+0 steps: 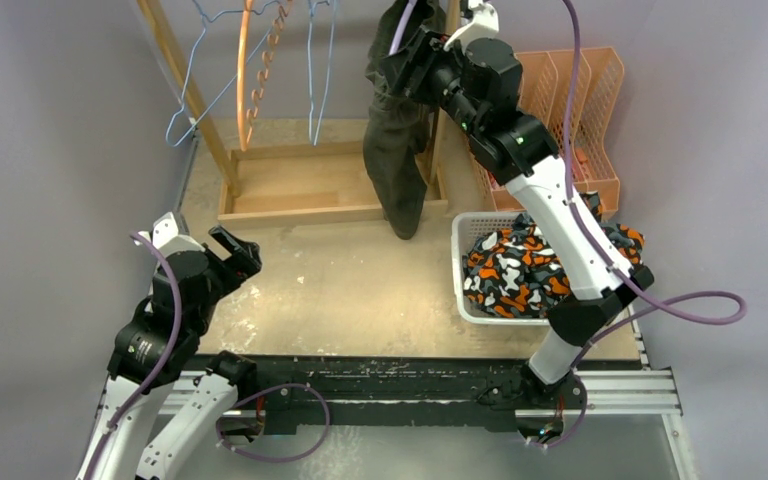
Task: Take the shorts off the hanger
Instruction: Pick up the hanger from the clothes rod.
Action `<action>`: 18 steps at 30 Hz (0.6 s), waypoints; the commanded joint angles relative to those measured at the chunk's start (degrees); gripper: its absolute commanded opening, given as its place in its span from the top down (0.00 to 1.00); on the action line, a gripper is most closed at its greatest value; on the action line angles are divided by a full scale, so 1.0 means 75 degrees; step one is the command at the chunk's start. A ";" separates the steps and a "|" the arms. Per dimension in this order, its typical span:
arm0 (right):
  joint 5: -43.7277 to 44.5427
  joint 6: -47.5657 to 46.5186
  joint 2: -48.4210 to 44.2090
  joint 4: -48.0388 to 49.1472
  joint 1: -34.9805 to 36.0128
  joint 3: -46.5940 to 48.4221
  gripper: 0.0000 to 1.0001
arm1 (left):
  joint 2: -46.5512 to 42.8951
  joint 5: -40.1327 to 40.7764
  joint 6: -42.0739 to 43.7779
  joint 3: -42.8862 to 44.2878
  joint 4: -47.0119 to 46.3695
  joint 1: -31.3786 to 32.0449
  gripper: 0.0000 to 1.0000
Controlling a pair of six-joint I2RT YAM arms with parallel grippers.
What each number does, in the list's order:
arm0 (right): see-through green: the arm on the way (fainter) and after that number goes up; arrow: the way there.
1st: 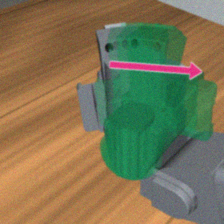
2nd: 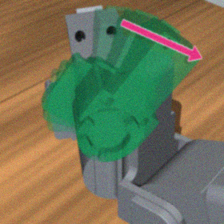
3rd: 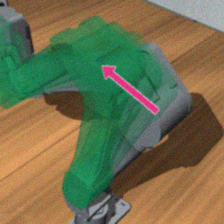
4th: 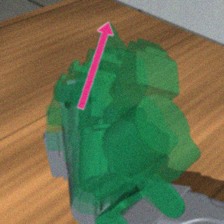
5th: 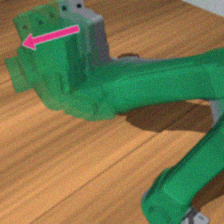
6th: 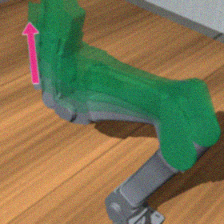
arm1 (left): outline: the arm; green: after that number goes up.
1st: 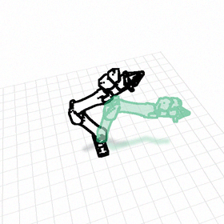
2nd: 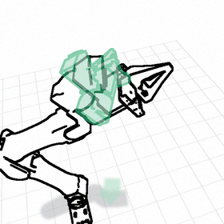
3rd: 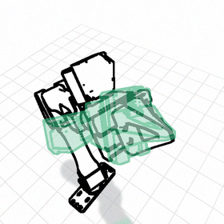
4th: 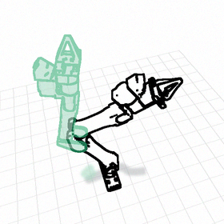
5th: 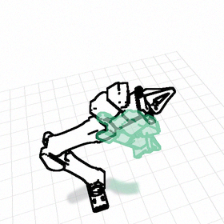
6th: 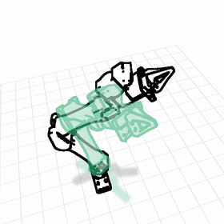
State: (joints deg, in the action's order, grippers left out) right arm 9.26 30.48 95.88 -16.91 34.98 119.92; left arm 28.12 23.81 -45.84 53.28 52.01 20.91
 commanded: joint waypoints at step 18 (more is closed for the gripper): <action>-0.0983 0.1204 0.1320 -0.0232 -0.0813 0.1844 0.39 | -0.0018 -0.0104 0.0061 0.0357 -0.0020 -0.0036 0.15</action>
State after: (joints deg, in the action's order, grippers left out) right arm 7.51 36.40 104.71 -19.40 31.03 131.02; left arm 28.10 23.49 -45.87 53.69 52.47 20.91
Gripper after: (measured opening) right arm 0.629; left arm 0.847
